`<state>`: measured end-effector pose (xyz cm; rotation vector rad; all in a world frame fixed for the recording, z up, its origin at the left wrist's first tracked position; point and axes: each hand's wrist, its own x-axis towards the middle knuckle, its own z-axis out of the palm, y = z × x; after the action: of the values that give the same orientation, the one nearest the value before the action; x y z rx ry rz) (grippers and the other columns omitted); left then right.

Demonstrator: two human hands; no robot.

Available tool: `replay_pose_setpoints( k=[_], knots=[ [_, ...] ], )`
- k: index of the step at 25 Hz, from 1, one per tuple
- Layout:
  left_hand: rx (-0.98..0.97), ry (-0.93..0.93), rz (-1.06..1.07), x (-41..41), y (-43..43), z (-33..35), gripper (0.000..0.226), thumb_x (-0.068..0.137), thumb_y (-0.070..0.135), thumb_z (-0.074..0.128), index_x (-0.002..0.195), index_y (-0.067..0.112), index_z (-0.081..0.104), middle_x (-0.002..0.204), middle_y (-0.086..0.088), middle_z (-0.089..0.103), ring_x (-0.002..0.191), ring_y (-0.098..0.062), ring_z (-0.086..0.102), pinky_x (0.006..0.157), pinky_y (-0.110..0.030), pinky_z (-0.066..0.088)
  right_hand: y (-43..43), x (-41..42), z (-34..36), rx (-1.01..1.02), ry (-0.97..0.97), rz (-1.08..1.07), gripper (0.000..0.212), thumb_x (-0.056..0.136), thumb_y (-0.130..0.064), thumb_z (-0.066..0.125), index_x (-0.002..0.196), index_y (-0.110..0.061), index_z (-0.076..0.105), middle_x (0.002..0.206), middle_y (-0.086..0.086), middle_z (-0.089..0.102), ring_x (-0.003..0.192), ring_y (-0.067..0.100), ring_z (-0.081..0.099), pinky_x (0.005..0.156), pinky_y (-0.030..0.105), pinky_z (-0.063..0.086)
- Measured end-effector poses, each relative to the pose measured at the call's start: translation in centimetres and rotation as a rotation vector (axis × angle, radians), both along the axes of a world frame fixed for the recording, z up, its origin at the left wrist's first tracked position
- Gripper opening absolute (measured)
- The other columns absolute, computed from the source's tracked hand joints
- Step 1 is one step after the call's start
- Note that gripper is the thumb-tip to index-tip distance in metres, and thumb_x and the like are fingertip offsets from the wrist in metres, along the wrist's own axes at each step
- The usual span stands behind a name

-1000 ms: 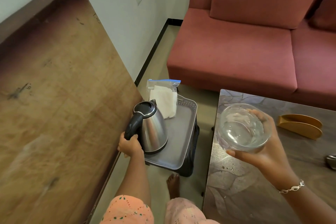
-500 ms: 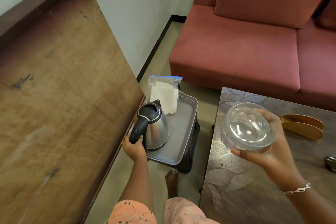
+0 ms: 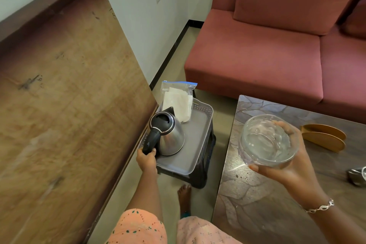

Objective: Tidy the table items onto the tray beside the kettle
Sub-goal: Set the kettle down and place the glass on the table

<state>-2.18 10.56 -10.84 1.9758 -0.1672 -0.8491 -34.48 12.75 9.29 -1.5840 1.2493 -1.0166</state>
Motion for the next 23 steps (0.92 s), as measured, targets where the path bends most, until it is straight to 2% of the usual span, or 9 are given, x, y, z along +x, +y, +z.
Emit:
replay_pose_setpoints(
  k=[4,8,12,14,15,17,19,21,23],
  knots=[
    [0.009,0.022,-0.068,0.0,0.5,0.4,0.042,0.081,-0.006,0.062,0.120,0.001,0.049,0.121,-0.023,0.057,0.112,-0.038,0.054,0.099,-0.043,0.041,0.2,-0.5,-0.1,-0.012,0.006,0.007,0.098,0.041,-0.018,0.086,0.126,-0.015,0.036,0.111,-0.040,0.044,0.108,-0.013,0.047,0.086,0.001,0.040],
    [-0.062,-0.026,-0.216,-1.0,1.2,2.8,0.075,0.074,0.001,0.073,0.137,0.005,0.032,0.142,-0.017,0.038,0.129,-0.031,0.040,0.110,-0.043,0.033,0.4,-1.2,-0.7,-0.031,0.010,0.026,0.100,0.043,-0.017,0.090,0.127,-0.013,0.036,0.111,-0.044,0.042,0.108,-0.015,0.045,0.085,-0.001,0.039],
    [0.014,-0.255,-0.385,-4.9,0.7,6.8,0.096,0.076,0.023,0.075,0.146,0.006,0.011,0.155,-0.021,-0.003,0.144,-0.031,0.001,0.117,-0.047,0.013,1.0,-2.2,-1.4,-0.026,-0.028,0.037,0.097,0.045,-0.015,0.087,0.126,-0.014,0.035,0.122,-0.020,0.045,0.110,-0.011,0.047,0.087,0.002,0.039],
    [0.007,-0.343,-0.477,-8.0,0.3,9.6,0.093,0.078,0.028,0.072,0.146,0.006,0.014,0.155,-0.020,-0.006,0.144,-0.032,-0.001,0.115,-0.048,0.014,1.6,-3.1,-1.5,-0.031,-0.034,0.043,0.097,0.045,-0.020,0.090,0.125,-0.019,0.034,0.123,-0.016,0.045,0.110,-0.009,0.048,0.086,0.002,0.040],
    [-0.019,-0.331,-0.536,-9.7,0.2,11.1,0.087,0.080,0.031,0.070,0.145,0.007,0.017,0.155,-0.019,-0.001,0.143,-0.031,0.005,0.116,-0.046,0.017,1.9,-3.6,-1.6,-0.026,-0.040,0.046,0.098,0.046,-0.024,0.091,0.125,-0.021,0.033,0.123,-0.018,0.045,0.111,-0.008,0.048,0.085,0.003,0.041],
    [-0.086,-0.116,-0.669,-13.2,0.4,14.2,0.072,0.086,0.036,0.061,0.143,0.011,0.025,0.152,-0.015,0.021,0.139,-0.027,0.025,0.114,-0.042,0.026,2.6,-4.7,-1.9,-0.017,-0.051,0.037,0.096,0.047,-0.034,0.086,0.126,-0.024,0.033,0.120,-0.027,0.046,0.111,-0.006,0.048,0.085,0.005,0.042],
    [-0.164,0.271,-0.746,-16.1,1.2,16.8,0.062,0.091,0.041,0.050,0.141,0.013,0.028,0.149,-0.013,0.031,0.136,-0.025,0.032,0.113,-0.040,0.029,3.2,-5.6,-2.0,-0.016,-0.043,0.036,0.094,0.047,-0.042,0.082,0.125,-0.027,0.032,0.118,-0.034,0.045,0.112,-0.005,0.048,0.085,0.005,0.042],
    [-0.206,0.596,-0.773,-18.4,2.0,18.6,0.070,0.089,0.049,0.046,0.142,0.008,0.026,0.150,-0.017,0.028,0.138,-0.030,0.028,0.113,-0.042,0.028,3.8,-6.5,-1.9,-0.017,-0.032,0.027,0.091,0.047,-0.043,0.082,0.123,-0.033,0.032,0.117,-0.037,0.045,0.112,-0.006,0.048,0.085,0.005,0.042],
    [-0.190,0.769,-0.876,-20.3,2.7,19.7,0.094,0.073,0.063,0.057,0.142,0.006,0.028,0.148,-0.019,0.032,0.136,-0.032,0.033,0.113,-0.045,0.028,4.4,-7.5,-1.7,-0.018,-0.022,0.000,0.088,0.049,-0.039,0.082,0.121,-0.037,0.032,0.117,-0.038,0.045,0.111,-0.008,0.049,0.083,0.002,0.040]
  ],
)
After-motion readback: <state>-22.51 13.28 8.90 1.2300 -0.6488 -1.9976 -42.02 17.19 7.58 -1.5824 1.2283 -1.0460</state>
